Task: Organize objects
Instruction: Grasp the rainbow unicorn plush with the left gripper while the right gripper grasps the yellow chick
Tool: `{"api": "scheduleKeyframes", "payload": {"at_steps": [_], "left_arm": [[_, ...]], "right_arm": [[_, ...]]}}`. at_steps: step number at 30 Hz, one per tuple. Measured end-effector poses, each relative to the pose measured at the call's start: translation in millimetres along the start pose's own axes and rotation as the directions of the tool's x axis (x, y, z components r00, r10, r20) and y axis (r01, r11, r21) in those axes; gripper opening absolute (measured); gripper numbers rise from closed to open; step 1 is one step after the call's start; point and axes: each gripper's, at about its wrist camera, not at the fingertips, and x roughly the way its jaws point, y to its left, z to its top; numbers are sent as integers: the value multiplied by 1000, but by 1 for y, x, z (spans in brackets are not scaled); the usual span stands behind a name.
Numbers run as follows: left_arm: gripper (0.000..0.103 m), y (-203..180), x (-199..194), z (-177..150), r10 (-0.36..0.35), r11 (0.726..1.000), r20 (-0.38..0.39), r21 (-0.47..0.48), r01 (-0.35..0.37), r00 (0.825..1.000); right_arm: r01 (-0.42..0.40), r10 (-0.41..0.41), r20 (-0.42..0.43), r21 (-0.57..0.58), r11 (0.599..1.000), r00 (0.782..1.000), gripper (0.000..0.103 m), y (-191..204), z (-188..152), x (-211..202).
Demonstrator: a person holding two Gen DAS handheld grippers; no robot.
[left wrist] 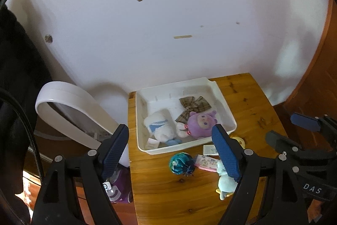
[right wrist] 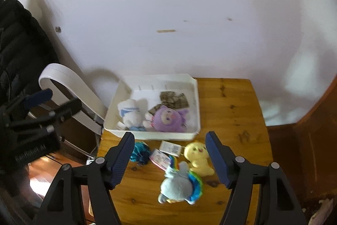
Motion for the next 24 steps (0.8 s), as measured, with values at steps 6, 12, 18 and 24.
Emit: {"api": "scheduleKeyframes", "payload": {"at_steps": [6,12,18,24], "left_arm": [[84,-21,1,-5,-45,997,-16,60,45,999],[84,-48,12,-12,-91,985,-57,145,98,994],[84,-82,46,-30,-163,956,-195,213,204,967],[84,-117,98,-64,-221,919,-425,211,333,878]], "right_arm": [[67,-67,-12,74,995,998,71,-31,-29,-4],[120,-113,-53,170,978,992,71,-69,-59,3],[160,-135,-114,253,954,984,71,-108,-84,21],[159,-113,-163,301,940,980,71,-135,-98,47]]}}
